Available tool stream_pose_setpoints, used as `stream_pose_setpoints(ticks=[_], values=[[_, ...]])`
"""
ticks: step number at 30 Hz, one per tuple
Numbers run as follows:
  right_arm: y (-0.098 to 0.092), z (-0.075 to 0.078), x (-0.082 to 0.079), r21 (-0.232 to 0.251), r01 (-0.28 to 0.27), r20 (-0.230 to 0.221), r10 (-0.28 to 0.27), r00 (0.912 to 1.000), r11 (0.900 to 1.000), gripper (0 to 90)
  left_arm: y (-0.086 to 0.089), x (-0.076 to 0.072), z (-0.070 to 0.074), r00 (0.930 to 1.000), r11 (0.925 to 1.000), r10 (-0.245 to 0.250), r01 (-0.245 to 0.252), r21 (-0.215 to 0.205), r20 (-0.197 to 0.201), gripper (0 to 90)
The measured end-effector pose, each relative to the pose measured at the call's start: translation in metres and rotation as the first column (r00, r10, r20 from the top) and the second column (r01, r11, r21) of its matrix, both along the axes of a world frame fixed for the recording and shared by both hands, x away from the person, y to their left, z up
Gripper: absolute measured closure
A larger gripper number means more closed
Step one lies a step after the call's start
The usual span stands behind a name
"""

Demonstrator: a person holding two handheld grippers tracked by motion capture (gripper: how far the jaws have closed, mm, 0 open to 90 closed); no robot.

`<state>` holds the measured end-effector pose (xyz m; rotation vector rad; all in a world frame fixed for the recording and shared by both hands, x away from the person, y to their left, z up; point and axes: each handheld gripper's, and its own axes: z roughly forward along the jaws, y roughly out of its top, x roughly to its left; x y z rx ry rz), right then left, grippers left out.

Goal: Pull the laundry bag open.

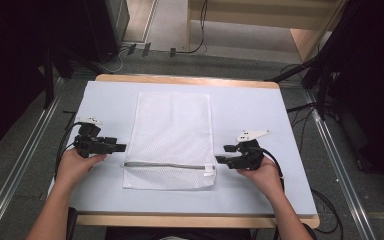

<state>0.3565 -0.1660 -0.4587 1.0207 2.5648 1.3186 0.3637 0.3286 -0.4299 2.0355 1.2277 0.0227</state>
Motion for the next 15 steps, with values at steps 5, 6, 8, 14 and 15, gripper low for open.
stream_pose_setpoints(ticks=[5, 6, 8, 14, 15], values=[[-0.010, 0.000, -0.002, 0.012, 0.048, 0.002, -0.048, 0.9988, 0.999, 41.7, 0.000, 0.006, 0.000, 0.9999, 0.9999, 0.010, -0.010, -0.008, 0.005, 36.2], [-0.013, 0.000, -0.002, 0.018, 0.061, 0.003, -0.061, 0.9981, 0.998, 41.4, 0.000, 0.007, 0.000, 0.9998, 0.9998, 0.017, -0.017, -0.006, 0.005, 36.2], [-0.017, 0.000, -0.003, 0.027, 0.087, 0.000, -0.087, 0.9962, 0.996, 40.7, 0.000, 0.008, 0.000, 0.9998, 0.9998, 0.021, -0.021, -0.006, 0.005, 36.2], [-0.031, -0.002, -0.001, 0.034, 0.139, 0.000, -0.139, 0.9903, 0.990, 39.4, 0.003, 0.011, -0.001, 0.9992, 0.9992, 0.039, -0.039, -0.010, 0.002, 36.1], [-0.033, -0.002, -0.001, 0.033, 0.146, -0.002, -0.146, 0.9892, 0.989, 38.8, 0.002, 0.012, -0.001, 0.9991, 0.9991, 0.042, -0.042, -0.009, 0.003, 36.2]])
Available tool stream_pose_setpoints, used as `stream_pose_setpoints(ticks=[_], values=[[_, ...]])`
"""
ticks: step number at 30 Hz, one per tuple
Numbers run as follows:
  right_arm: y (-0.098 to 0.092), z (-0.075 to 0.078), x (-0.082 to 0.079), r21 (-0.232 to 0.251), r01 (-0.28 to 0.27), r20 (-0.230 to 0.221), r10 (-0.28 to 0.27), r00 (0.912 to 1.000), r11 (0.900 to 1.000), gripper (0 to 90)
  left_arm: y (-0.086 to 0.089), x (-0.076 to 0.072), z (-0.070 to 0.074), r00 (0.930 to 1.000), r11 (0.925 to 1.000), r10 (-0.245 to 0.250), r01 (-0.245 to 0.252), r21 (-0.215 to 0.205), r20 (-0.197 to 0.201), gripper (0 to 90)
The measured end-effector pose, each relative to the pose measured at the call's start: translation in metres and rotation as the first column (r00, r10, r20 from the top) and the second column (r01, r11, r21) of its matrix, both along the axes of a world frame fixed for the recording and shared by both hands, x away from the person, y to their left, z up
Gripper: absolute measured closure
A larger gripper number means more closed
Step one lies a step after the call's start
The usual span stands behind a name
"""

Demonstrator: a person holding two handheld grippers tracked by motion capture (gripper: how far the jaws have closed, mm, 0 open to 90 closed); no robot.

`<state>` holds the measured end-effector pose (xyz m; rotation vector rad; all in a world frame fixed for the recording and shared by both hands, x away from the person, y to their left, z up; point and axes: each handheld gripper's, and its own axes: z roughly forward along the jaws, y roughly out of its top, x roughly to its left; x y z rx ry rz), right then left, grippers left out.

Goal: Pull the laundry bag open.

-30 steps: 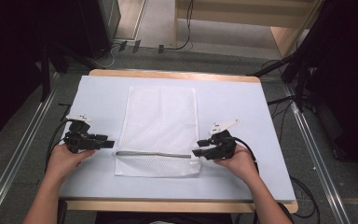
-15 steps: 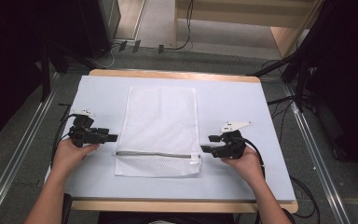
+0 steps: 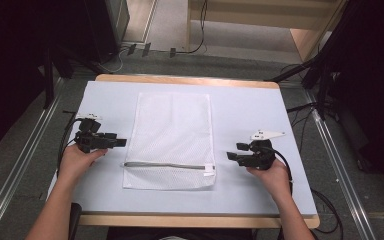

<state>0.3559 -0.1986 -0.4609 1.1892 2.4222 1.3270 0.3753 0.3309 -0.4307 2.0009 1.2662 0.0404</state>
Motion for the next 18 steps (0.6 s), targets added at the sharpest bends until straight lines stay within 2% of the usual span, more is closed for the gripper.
stream_pose_setpoints(ticks=[4, 8, 18], values=[[-0.0050, -0.0012, 0.0023, 0.003, 0.026, -0.002, -0.026, 0.9997, 1.000, 37.4, 0.0000, 0.0000, -0.0007, 1.0000, 0.9998, 0.003, -0.003, 0.021, 0.001, 36.2], [-0.0068, -0.0028, 0.0038, 0.000, 0.041, -0.012, -0.041, 0.9991, 0.999, 36.4, 0.0003, 0.0002, -0.0011, 0.9999, 0.9998, 0.011, -0.011, 0.019, -0.001, 36.1], [-0.0058, -0.0041, 0.0041, -0.006, 0.037, -0.012, -0.037, 0.9992, 0.999, 35.6, 0.0004, 0.0006, -0.0020, 0.9999, 0.9997, 0.013, -0.013, 0.021, -0.010, 35.7]])
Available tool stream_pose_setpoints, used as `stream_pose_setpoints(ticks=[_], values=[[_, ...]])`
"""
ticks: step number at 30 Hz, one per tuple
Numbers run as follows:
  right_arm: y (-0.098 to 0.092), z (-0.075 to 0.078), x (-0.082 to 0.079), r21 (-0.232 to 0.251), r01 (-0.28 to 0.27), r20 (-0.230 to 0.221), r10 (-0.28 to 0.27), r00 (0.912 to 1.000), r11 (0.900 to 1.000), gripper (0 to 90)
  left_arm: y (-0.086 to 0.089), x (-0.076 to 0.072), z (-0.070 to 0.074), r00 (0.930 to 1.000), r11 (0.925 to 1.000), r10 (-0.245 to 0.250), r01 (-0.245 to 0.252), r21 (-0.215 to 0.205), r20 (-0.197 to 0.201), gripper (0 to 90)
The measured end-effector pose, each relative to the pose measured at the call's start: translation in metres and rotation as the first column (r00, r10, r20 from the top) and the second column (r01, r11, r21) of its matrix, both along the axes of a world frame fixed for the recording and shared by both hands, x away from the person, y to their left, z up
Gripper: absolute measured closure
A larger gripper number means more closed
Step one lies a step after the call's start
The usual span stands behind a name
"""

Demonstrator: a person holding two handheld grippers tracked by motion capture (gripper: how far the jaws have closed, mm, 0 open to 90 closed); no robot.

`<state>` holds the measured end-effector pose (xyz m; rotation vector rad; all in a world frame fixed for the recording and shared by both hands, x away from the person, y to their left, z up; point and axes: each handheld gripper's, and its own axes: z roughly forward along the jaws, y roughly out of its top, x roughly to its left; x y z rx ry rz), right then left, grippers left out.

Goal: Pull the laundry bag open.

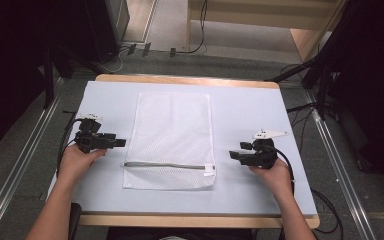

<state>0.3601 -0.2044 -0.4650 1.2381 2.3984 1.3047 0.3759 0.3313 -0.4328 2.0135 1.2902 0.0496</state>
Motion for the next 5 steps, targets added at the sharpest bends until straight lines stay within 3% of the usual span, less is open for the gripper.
stream_pose_setpoints(ticks=[5], values=[[0.0009, -0.0012, 0.0007, -0.005, -0.004, -0.007, 0.004, 1.0000, 1.000, 35.1, 0.0001, 0.0004, -0.0009, 1.0000, 1.0000, 0.000, 0.000, 0.001, -0.004, 35.3]])
